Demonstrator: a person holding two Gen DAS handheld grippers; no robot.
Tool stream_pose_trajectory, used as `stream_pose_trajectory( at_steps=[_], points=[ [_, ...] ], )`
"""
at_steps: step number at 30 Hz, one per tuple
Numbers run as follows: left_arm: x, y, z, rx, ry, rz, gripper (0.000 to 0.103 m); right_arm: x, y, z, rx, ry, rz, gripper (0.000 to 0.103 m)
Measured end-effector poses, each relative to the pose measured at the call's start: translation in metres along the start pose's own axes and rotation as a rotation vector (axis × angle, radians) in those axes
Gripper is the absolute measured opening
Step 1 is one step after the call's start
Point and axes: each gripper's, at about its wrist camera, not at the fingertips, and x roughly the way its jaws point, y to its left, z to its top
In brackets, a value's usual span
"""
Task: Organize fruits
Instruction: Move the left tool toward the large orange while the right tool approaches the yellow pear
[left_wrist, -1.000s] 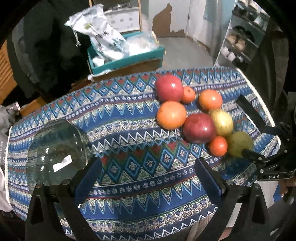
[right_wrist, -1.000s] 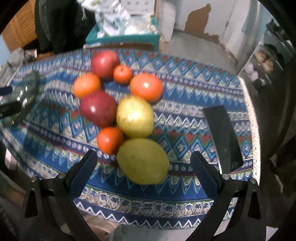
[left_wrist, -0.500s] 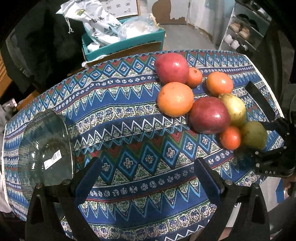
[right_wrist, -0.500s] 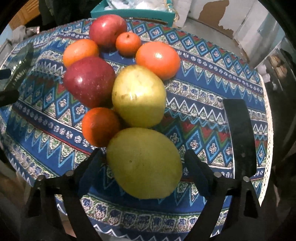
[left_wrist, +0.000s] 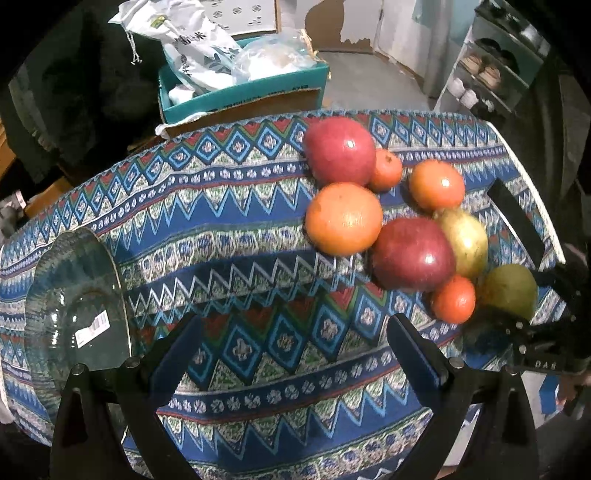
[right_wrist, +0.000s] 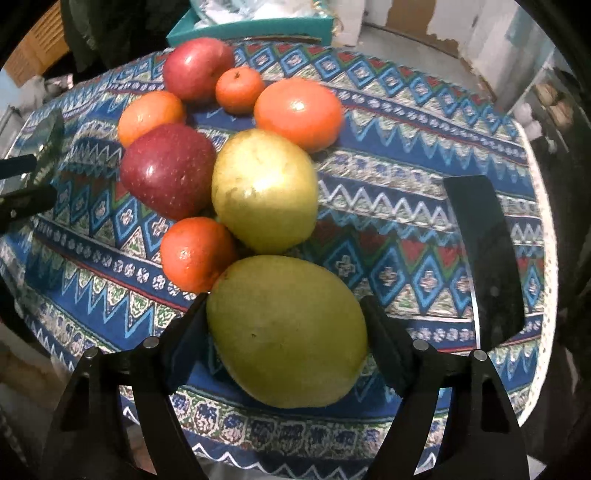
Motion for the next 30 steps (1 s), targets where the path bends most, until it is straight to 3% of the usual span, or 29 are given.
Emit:
stream_pose_trajectory(
  at_steps=[15,30],
  points=[
    [0.02,0.003,0.049,-0.125,-0.008,-0.042,0.1,-0.041,-0.024,0.026,0.134,-0.188,-0.025,0.08],
    [0.071,-0.016,0.07,-0.13,0.12,-0.067,0.101,-0.034,-0.031,0.057,0.185,-0.222,-0.004,0.08]
  ],
)
